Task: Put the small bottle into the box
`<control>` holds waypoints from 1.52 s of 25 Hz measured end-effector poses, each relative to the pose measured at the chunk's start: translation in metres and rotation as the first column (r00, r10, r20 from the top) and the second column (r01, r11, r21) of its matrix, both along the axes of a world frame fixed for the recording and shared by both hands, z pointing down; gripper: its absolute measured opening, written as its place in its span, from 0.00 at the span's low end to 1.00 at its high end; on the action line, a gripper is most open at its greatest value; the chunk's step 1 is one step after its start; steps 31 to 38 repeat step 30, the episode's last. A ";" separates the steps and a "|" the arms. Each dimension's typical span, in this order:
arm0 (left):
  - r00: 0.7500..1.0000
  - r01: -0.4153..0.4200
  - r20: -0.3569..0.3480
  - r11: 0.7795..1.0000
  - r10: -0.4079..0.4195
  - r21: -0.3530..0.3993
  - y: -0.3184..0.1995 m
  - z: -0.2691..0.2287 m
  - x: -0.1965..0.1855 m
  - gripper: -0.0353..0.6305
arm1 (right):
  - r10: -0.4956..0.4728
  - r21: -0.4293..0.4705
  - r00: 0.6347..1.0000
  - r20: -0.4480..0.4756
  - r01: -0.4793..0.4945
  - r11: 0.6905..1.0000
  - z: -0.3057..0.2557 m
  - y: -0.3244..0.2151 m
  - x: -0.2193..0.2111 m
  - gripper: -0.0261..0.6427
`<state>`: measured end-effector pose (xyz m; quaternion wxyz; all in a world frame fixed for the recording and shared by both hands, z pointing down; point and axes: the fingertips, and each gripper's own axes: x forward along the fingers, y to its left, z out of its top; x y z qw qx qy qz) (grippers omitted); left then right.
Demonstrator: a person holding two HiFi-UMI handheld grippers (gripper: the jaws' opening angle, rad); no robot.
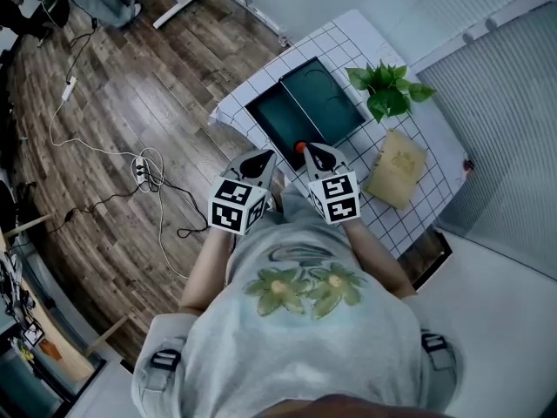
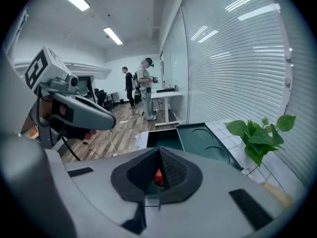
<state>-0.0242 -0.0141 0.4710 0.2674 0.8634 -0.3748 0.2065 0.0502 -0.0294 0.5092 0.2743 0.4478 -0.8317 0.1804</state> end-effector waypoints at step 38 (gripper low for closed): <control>0.998 -0.054 0.015 0.998 0.054 0.010 0.026 -0.005 0.011 0.06 | 0.032 -0.011 0.999 0.043 -0.031 0.999 -0.010 0.032 0.011 0.05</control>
